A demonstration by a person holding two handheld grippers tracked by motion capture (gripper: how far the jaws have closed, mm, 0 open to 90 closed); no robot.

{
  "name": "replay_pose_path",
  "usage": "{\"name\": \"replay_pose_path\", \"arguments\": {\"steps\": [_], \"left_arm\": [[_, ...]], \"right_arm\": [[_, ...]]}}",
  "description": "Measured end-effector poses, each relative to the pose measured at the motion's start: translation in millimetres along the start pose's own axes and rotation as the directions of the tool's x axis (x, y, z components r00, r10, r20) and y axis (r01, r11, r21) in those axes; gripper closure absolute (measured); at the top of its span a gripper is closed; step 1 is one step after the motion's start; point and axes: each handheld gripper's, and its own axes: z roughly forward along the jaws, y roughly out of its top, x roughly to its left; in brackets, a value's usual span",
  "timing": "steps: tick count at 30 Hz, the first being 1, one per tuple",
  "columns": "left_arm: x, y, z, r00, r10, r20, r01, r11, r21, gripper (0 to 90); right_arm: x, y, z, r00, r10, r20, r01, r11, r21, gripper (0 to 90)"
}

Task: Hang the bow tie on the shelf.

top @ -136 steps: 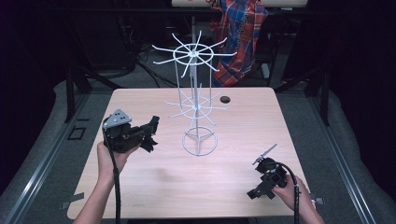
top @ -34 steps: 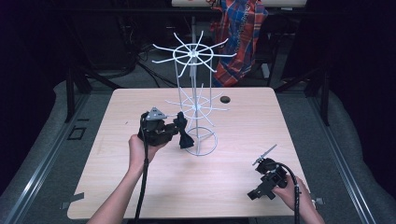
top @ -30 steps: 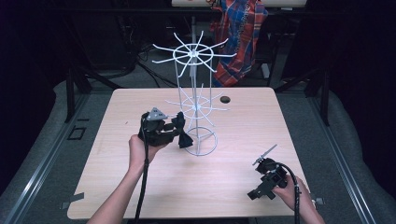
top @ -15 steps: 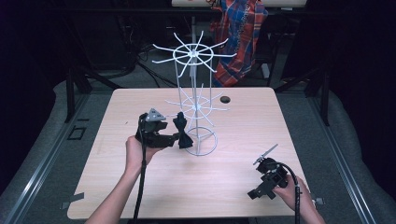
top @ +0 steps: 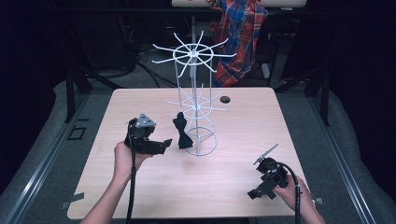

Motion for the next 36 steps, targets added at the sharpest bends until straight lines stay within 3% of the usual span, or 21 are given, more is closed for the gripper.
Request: {"name": "replay_pose_path", "arguments": {"steps": [8, 22, 31, 36], "left_arm": [[7.7, -22.1, -7.5, 0.9992, -0.015, -0.037, 0.017, 0.9985, 0.053, 15.1], [16.4, -57.0, -15.4, 0.9973, -0.05, -0.054, 0.055, 0.9927, 0.107, 8.8], [17.9, -76.7, -15.0, 0.9957, -0.059, -0.071, 0.07, 0.9834, 0.167, 3.2], [21.7, -88.8, -14.1, 0.9946, -0.083, -0.062, 0.094, 0.9767, 0.193, 0.4]], "right_arm": [[1.1, -0.7, 1.1, 0.9999, 0.015, -0.002, -0.015, 1.0, -0.015, 5.5], [2.2, 0.4, 2.1, 0.9999, 0.009, -0.006, -0.009, 1.0, -0.015, 5.5], [2.2, 0.7, 1.7, 1.0, -0.002, 0.002, 0.002, 1.0, -0.001, 5.7], [2.8, 1.2, 1.7, 0.9999, -0.008, 0.014, 0.007, 1.0, 0.01, 5.8]]}}
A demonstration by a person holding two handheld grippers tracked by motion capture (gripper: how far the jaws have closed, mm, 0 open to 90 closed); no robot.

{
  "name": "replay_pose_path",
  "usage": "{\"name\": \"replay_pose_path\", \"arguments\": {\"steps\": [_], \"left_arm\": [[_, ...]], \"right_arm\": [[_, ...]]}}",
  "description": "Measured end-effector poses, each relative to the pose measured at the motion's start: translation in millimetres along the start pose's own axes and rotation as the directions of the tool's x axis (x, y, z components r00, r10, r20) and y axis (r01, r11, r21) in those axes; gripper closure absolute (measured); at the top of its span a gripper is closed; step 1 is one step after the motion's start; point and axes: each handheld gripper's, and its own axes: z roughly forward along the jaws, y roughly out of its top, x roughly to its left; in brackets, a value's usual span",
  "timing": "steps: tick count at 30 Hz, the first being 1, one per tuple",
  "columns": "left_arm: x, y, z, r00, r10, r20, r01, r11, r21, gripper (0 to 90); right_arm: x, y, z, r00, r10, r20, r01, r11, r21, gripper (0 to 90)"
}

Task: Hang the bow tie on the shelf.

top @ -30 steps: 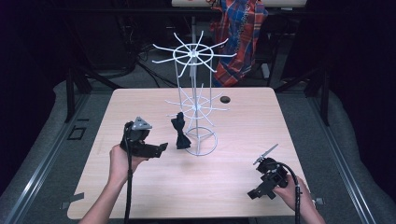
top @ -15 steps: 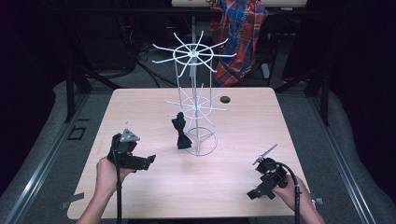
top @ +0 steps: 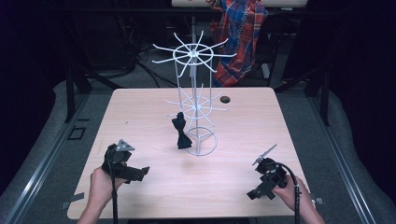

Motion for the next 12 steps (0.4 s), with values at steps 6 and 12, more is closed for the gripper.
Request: {"name": "replay_pose_path", "arguments": {"steps": [6, 12], "left_arm": [[0.9, 1.5, 5.7, 0.9997, -0.006, 0.024, 0.006, 1.0, 0.003, 0.4], [4.4, -0.1, 7.1, 0.9993, -0.01, 0.036, 0.01, 0.9999, 0.008, 0.1]], "right_arm": [[1.7, 1.0, 1.7, 0.9999, 0.011, -0.009, -0.011, 1.0, -0.004, 5.9], [2.5, 0.1, 2.4, 0.9995, 0.02, -0.023, -0.02, 1.0, -0.019, 5.8]]}}
